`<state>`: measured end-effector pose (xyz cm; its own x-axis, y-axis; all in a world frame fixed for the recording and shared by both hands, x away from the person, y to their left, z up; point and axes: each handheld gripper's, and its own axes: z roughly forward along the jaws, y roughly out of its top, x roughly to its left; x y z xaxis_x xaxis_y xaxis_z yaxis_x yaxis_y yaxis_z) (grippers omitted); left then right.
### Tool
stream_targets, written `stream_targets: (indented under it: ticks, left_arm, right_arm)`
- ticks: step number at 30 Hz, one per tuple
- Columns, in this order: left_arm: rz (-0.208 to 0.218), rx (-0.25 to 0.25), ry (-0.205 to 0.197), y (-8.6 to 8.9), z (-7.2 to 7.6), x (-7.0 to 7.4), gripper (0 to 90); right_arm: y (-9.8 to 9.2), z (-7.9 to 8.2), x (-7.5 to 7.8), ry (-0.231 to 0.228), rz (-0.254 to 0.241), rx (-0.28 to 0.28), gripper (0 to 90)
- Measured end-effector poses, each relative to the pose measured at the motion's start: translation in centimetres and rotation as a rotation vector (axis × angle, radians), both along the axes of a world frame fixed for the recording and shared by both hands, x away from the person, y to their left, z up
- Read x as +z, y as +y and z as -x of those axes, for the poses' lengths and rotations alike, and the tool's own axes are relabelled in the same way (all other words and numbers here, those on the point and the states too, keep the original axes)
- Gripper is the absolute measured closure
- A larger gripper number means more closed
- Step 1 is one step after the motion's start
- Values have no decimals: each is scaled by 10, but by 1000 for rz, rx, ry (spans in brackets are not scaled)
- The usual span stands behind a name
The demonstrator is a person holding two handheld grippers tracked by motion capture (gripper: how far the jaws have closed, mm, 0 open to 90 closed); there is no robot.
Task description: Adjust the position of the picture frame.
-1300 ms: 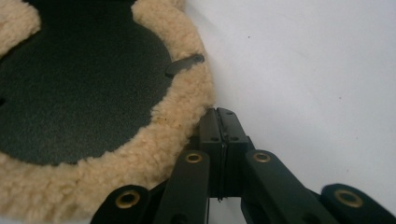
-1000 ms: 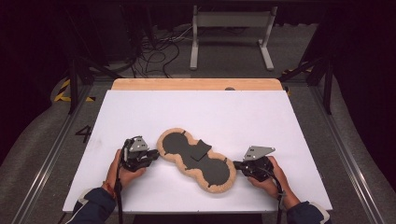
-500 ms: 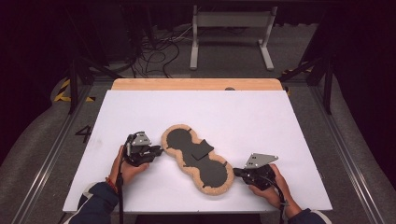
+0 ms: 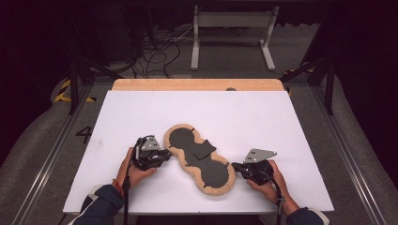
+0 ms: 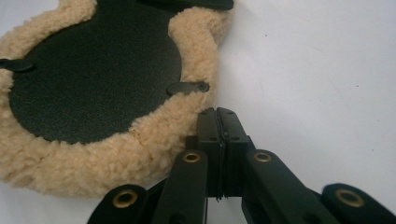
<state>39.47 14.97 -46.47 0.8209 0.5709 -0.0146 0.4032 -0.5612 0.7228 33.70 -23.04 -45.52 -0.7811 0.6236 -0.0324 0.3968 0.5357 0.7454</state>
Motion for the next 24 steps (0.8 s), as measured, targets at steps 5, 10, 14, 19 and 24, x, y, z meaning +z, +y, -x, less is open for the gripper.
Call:
stream_targets:
  ticks: [5, 10, 14, 19, 24]
  left_arm:
    - [4, 11, 1, -7, -8, 0, 739]
    - [3, 4, 9, -15, -21, 1, 728]
    - [14, -22, 18, -21, -31, 1, 737]
    - [7, -63, 16, -38, -39, 2, 712]
    - [12, -66, 18, -51, -43, 2, 719]
  right_arm:
    - [-1, 2, 0, 11, -15, 11, 900]
    - [1, 9, 1, 18, -12, 44, 900]
    - [3, 15, 1, 24, -9, 61, 900]
    - [7, 29, 2, 25, 4, 72, 900]
    - [13, 40, 2, 24, 8, 70, 900]
